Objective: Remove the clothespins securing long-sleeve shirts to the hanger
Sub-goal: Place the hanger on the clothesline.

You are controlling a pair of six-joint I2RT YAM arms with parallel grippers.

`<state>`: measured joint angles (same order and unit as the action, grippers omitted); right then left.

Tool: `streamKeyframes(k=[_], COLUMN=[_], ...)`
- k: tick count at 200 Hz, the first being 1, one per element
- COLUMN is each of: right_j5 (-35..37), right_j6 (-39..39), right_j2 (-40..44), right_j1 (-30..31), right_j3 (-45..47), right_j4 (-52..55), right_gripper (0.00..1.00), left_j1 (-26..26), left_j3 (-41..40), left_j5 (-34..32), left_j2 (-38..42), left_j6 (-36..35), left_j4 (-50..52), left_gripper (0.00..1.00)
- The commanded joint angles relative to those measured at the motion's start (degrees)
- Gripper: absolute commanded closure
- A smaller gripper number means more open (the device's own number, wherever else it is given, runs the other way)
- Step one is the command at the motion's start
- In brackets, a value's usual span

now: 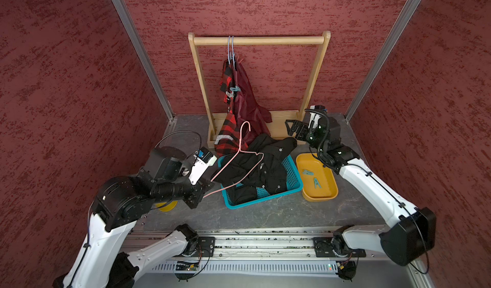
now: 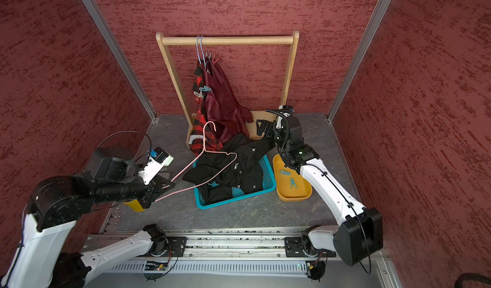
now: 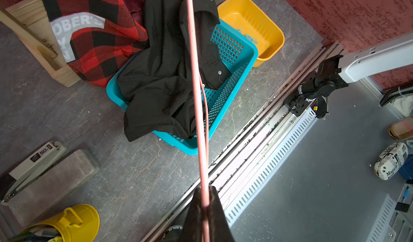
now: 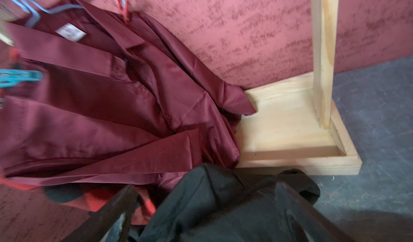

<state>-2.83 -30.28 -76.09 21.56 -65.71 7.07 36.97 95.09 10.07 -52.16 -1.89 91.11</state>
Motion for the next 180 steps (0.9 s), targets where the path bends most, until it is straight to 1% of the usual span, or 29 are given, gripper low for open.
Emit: streamKeyframes(k=[1,14,33,47,77,106,134,162,180], right_j5=[0.02,1.06,2.92,4.23,7.18,7.55,7.09,7.07,6.4], right_j6=[-2.35,-2.83,-3.42,-3.53,-3.38,-2.76,-1.78,-1.07,-1.24], right_j2=[-1.08,-1.4,-0.6,0.91,5.24,8.67,12.14,15.17,16.69], right_j1=[-0.39,-0.43,-0.4,-0.41,-0.43,-0.43,-0.45,-0.4,-0.46], right_j3=[-2.46,-2.83,-2.69,-2.18,-0.23,0.39,1.44,2.98,4.24], right_j4=[-2.06,-2.08,-1.8,-1.87,-0.87,2.23,4.2,5.41,5.21], right_gripper=[0.01,0.01,0.01,0.01,0.01,0.01,0.01,0.01,0.01], left_j1=[0.15,0.12,0.12,0.12,0.16,0.05,0.03,-0.25,-0.15], left_j3=[2.56,4.22,7.25,9.74,12.18,17.34,24.92,40.14,49.3], left_j5=[0.79,1.05,1.32,0.81,-0.8,-3.59,-5.3,-5.7,-6.29], left_j2=[2.38,3.34,2.58,0.48,-6.3,-16.62,-27.88,-41.67,-49.13], left_j6=[1.24,1.36,1.43,1.26,1.52,3.02,6.09,9.61,10.83], left_j4=[2.01,0.75,-3.28,-7.51,-20.9,-30.97,-36.79,-35.26,-34.64], left_gripper=[1.0,1.0,1.0,1.0,1.0,1.0,1.0,1.0,1.0])
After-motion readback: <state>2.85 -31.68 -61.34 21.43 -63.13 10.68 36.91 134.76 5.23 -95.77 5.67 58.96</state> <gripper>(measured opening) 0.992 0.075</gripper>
